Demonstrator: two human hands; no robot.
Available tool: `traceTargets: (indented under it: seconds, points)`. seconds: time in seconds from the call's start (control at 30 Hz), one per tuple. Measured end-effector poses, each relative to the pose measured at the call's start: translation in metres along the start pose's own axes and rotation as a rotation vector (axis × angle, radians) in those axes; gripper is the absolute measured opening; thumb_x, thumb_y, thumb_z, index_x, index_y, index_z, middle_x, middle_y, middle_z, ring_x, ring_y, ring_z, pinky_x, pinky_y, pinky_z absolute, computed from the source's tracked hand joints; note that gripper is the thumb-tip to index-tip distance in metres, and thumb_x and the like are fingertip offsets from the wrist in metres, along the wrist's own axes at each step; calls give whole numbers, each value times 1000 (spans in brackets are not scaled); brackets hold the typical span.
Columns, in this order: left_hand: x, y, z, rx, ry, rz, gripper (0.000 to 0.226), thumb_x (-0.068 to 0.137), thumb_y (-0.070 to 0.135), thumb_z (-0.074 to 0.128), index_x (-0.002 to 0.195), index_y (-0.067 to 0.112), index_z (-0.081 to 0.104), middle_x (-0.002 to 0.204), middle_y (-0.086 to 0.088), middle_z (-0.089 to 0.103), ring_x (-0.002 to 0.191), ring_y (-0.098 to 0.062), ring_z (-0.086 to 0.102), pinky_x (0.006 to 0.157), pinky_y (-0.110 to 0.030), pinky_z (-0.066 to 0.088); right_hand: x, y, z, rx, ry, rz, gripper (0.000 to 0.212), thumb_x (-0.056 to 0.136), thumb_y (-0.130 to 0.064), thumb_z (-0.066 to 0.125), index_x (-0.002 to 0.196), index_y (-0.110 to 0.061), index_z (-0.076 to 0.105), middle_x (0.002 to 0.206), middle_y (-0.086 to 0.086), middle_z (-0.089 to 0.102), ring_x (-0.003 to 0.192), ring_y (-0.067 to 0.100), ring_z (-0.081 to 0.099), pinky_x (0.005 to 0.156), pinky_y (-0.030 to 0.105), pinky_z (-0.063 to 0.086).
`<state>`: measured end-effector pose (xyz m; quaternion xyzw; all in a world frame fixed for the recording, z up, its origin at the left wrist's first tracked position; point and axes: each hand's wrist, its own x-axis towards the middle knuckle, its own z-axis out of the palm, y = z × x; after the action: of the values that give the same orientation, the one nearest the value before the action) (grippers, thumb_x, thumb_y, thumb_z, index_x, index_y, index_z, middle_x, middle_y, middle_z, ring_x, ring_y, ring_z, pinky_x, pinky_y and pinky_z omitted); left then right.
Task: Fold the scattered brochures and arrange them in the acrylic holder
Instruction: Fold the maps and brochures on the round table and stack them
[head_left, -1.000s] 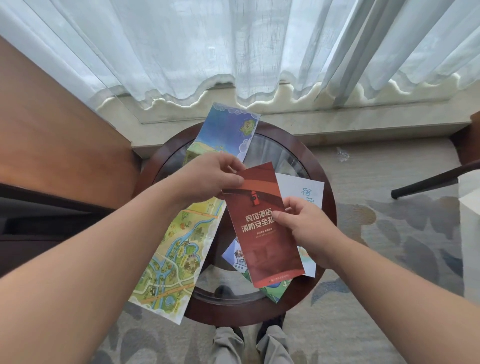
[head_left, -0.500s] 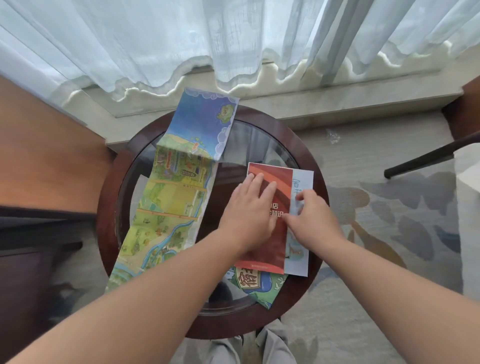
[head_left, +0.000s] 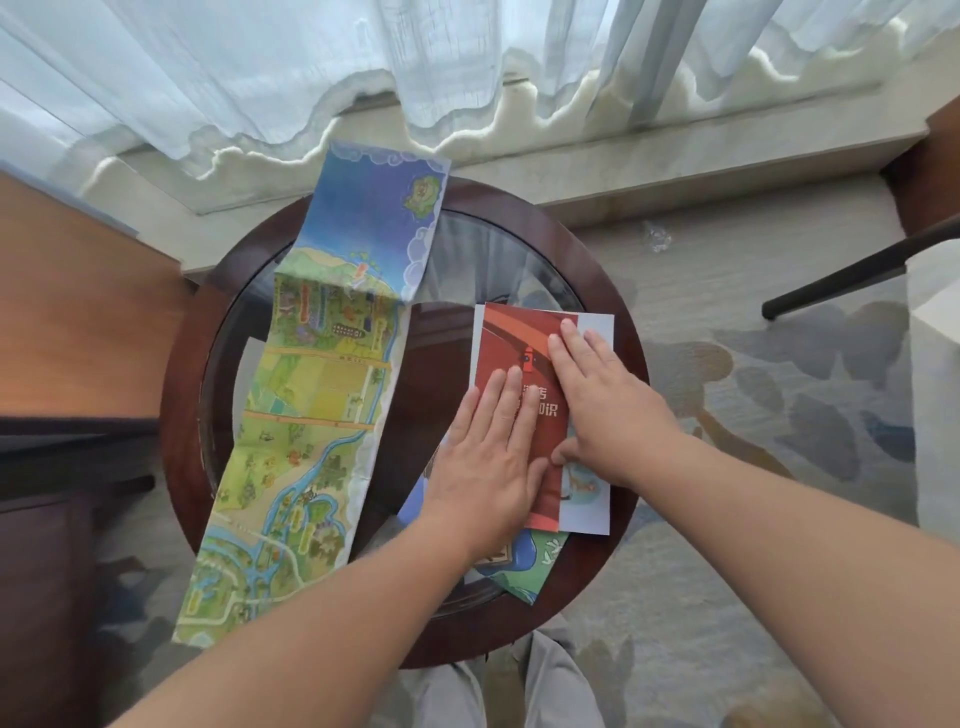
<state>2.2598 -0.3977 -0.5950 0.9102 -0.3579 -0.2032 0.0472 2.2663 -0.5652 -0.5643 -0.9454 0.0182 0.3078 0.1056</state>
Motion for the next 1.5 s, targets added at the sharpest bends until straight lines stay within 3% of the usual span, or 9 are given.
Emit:
traceTargets:
  seconds: [0.13,0.27,0.5,0.6,0.7,0.87,1.23,1.4,1.5]
  points:
    - [-30,-12,-12,-279,108,-106,53,89,18,46,142,14,48,155,-12,35,145,-31,26,116,-47,24,-4,-5,-6,66,-35,72,122,78,-38,79,155,-15,-13,162,1,-23,151,22,-14,120,36,15]
    - [-23,-26,-29,-372,122,-467,47,91,17,50,138,16,46,138,-6,42,126,-27,35,102,-41,30,-16,-23,-2,106,31,147,109,84,-15,69,154,-22,-14,160,1,-27,149,32,-16,114,45,33]
    - [-7,-14,-43,-475,80,-549,36,94,19,48,130,15,47,126,-9,43,115,-32,42,92,-46,45,-26,-62,19,65,-41,13,114,76,-59,72,152,-37,-10,159,-2,-31,147,33,-24,108,68,24]
    - [-6,-19,-45,-567,47,-638,36,94,15,46,130,15,46,128,-10,43,113,-31,47,92,-42,44,-23,-69,24,56,-77,44,121,73,-64,71,151,-36,-17,159,3,-31,146,38,-24,107,74,16]
    - [-3,-24,-46,-655,-52,-757,27,92,14,45,119,12,49,118,-10,55,98,-26,53,77,-34,43,-20,-70,26,38,-85,56,127,71,-65,73,149,-37,-22,158,4,-33,145,40,-23,105,77,16]
    - [3,-28,-45,-573,-217,-697,26,87,11,44,107,10,62,102,-11,65,93,-31,62,61,-32,39,-22,-68,28,42,-82,22,129,65,-64,77,143,-51,-24,155,-1,-38,144,42,-25,101,80,16]
    - [13,-66,-62,-103,-117,-359,18,85,-1,39,91,16,41,70,0,47,73,-30,49,55,-34,30,-27,-55,25,21,-126,123,135,60,-71,76,144,-48,-27,154,1,-40,144,43,-26,101,79,24]
    - [15,-66,-62,-75,-38,-320,5,93,13,47,98,16,46,101,-6,58,88,-27,49,69,-36,37,-29,-47,19,33,-142,173,135,59,-73,75,144,-48,-27,154,0,-39,144,43,-24,102,78,23]
    - [-3,-86,-62,-119,69,-399,20,95,28,51,113,18,52,113,-5,55,102,-28,50,82,-39,40,-26,-59,16,-19,-94,132,131,61,-78,69,145,-46,-25,155,1,-37,145,44,-22,105,77,16]
